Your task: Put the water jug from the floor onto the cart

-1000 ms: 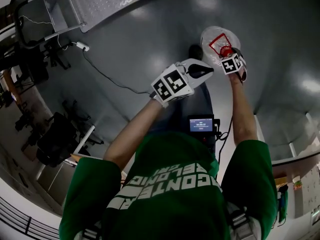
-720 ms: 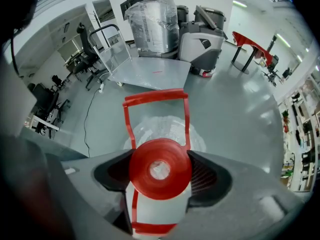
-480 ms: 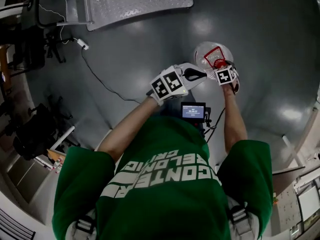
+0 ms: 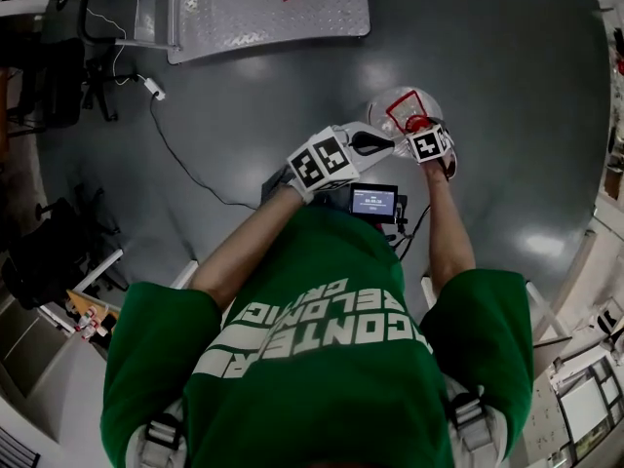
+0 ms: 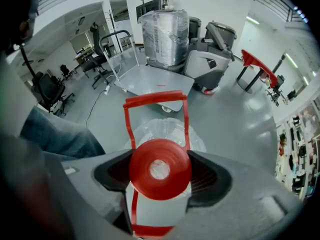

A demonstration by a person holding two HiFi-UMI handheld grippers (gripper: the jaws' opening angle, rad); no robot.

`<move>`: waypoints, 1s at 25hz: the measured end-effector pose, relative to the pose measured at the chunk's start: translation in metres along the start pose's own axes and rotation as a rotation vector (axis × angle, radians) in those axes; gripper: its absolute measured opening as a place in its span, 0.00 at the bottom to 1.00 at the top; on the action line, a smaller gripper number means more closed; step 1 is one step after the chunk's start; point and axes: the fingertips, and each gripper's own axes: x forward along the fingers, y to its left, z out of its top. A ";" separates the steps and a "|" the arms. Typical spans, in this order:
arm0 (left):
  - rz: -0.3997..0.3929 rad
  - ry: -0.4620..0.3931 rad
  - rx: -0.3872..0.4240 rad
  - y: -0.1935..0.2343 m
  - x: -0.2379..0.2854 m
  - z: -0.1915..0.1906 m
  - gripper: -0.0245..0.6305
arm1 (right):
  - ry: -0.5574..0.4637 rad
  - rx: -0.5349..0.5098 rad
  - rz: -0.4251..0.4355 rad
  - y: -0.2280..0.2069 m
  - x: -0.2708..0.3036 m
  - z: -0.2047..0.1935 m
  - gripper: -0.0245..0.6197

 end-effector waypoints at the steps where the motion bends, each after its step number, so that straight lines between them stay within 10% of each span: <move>1: 0.004 -0.004 0.003 0.000 -0.003 0.001 0.05 | 0.027 0.003 -0.013 -0.001 -0.003 -0.002 0.50; 25: 0.055 -0.178 -0.108 0.096 -0.115 0.035 0.05 | 0.074 -0.029 -0.006 0.003 -0.011 0.134 0.50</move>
